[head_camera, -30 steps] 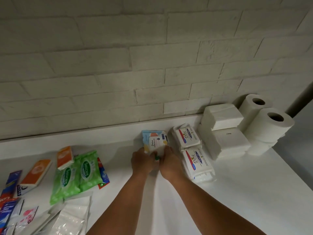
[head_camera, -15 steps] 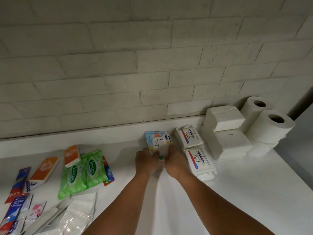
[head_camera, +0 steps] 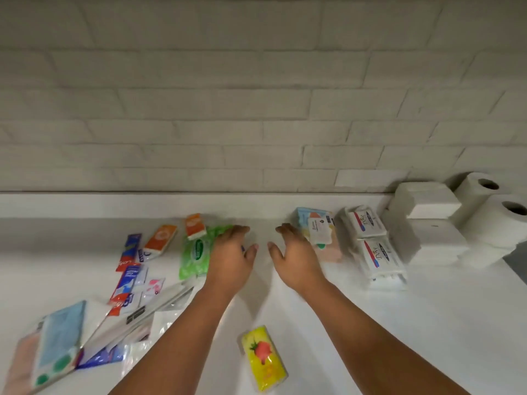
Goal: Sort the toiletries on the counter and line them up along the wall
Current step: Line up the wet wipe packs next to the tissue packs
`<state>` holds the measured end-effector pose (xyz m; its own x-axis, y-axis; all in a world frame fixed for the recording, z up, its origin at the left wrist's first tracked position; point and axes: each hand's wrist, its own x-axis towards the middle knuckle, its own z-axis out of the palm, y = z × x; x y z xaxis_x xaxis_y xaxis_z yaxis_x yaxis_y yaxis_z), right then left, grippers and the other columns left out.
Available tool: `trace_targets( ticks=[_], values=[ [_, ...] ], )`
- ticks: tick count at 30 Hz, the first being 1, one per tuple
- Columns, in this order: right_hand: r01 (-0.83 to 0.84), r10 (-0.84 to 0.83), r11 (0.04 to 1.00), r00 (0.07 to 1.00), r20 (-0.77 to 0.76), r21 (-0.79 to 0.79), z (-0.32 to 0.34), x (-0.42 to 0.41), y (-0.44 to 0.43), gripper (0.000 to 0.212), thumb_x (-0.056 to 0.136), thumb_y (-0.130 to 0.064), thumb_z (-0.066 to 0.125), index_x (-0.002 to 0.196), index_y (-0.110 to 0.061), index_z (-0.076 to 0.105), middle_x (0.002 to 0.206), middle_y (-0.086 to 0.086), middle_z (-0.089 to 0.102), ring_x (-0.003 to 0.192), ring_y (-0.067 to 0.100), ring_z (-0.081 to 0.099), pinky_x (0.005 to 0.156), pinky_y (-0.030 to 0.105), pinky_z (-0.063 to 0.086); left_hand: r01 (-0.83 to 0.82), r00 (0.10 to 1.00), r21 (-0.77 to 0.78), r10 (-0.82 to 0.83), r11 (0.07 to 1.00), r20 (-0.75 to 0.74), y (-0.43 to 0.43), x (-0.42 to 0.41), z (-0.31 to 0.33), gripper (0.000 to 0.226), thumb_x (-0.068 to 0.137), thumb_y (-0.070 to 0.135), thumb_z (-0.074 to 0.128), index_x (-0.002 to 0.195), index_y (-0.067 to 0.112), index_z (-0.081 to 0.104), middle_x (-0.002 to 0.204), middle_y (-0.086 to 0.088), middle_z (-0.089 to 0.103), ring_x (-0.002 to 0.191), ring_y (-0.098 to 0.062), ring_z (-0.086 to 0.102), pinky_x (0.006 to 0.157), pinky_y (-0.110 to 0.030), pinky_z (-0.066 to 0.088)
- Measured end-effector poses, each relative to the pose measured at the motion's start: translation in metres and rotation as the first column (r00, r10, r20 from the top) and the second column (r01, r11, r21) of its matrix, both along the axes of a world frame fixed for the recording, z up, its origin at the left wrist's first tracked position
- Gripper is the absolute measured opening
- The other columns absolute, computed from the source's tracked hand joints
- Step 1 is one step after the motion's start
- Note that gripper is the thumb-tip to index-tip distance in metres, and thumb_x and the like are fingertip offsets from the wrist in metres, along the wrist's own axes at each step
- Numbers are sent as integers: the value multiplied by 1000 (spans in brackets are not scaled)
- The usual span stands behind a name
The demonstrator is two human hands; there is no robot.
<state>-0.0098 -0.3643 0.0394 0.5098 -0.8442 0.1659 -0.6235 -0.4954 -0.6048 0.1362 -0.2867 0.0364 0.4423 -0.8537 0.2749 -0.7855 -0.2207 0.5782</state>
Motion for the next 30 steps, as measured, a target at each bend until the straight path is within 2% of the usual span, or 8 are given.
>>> trace_targets(
  ticks=[2, 7, 14, 19, 21, 25, 28, 30],
  values=[
    [-86, 86, 996, 996, 30, -5, 4, 21, 29, 46, 95, -34, 54, 136, -13, 52, 143, 6, 49, 132, 23, 45, 109, 32, 38, -25, 1000, -22, 25, 999, -8, 37, 25, 1, 34, 85, 17, 72, 117, 9, 68, 115, -11, 69, 101, -32, 64, 90, -36, 51],
    [-277, 276, 961, 960, 43, 17, -3, 89, 105, 45, 94, -35, 57, 132, -12, 56, 140, 3, 53, 130, 19, 48, 109, 28, 37, -173, 984, 35, 174, 984, -23, 135, 91, -12, 35, 89, 22, 71, 124, 18, 65, 129, -3, 63, 119, -26, 56, 102, -39, 47],
    [-470, 474, 875, 880, -10, 114, -18, 180, 199, 41, 93, -32, 58, 132, -17, 56, 136, -1, 55, 124, 17, 51, 106, 25, 38, -358, 932, 214, 361, 909, 27, 243, 176, -41, 35, 89, 24, 68, 124, 16, 65, 128, -6, 63, 112, -28, 56, 99, -38, 42],
    [-527, 561, 816, 822, -102, 238, -33, 237, 256, 42, 94, -31, 56, 134, -16, 54, 137, 3, 54, 121, 23, 53, 103, 32, 43, -521, 841, 382, 536, 763, 76, 302, 229, -67, 66, 85, 41, 70, 138, 8, 48, 136, -14, 54, 123, -35, 50, 100, -45, 41],
    [-533, 577, 803, 808, -122, 266, -38, 256, 272, 44, 95, -29, 55, 136, -14, 51, 138, 5, 53, 121, 24, 53, 103, 33, 44, -544, 795, 437, 607, 716, -6, 315, 244, -73, 72, 83, 43, 72, 138, 6, 43, 134, -17, 52, 122, -37, 50, 99, -47, 44],
    [-503, 574, 795, 805, -151, 340, -50, 282, 290, 39, 95, -28, 54, 129, -9, 55, 132, 8, 56, 118, 26, 55, 99, 35, 49, -504, 732, 411, 628, 760, -265, 323, 255, -73, 51, 81, 34, 73, 121, 12, 49, 115, -9, 66, 97, -29, 66, 81, -38, 57],
    [-453, 536, 807, 831, -147, 380, -57, 289, 296, 35, 96, -27, 55, 125, -9, 57, 132, 8, 56, 119, 25, 55, 99, 33, 50, -488, 671, 381, 617, 785, -412, 322, 258, -72, 43, 86, 29, 73, 118, 12, 51, 112, -4, 68, 90, -24, 66, 70, -29, 52],
    [-427, 510, 811, 851, -124, 401, -56, 292, 296, 34, 97, -26, 54, 126, -9, 56, 136, 8, 54, 121, 25, 55, 94, 24, 50, -493, 615, 375, 619, 785, -489, 320, 260, -68, 40, 87, 26, 73, 120, 8, 57, 112, -5, 69, 89, -24, 67, 69, -29, 53]
  ],
)
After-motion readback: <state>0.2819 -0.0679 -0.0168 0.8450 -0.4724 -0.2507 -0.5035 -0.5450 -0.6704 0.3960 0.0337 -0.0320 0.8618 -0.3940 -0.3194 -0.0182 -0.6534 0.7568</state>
